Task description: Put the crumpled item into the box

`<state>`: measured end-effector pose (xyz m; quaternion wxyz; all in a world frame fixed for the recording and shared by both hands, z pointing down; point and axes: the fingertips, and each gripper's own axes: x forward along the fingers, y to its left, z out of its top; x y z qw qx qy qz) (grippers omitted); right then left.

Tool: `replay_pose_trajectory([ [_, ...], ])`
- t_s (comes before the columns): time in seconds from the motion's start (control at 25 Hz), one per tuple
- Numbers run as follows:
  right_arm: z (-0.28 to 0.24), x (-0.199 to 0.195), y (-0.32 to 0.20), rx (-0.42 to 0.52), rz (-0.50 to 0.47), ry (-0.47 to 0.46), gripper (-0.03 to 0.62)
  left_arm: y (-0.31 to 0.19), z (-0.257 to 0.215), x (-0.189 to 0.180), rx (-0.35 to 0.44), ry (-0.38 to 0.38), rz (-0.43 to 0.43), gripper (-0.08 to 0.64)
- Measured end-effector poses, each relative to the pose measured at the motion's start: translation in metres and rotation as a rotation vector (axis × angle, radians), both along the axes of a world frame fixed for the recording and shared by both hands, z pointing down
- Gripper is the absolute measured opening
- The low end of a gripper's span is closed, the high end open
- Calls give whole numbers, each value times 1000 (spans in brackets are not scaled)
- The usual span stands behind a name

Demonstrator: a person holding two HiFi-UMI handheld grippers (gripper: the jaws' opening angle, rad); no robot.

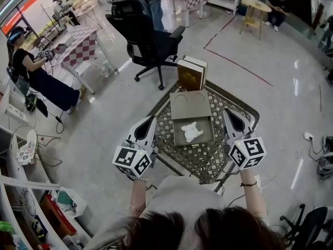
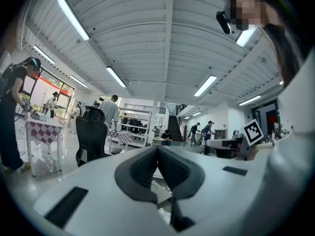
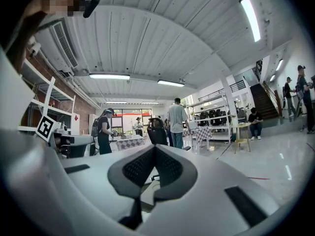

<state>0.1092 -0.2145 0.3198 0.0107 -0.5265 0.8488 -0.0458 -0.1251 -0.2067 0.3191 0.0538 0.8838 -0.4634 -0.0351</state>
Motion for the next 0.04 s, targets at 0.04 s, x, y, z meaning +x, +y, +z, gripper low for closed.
replay_pose_trajectory([
  [0.04,-1,0,0,1,-1,2,21,0,0,1,0,-2,2,17],
])
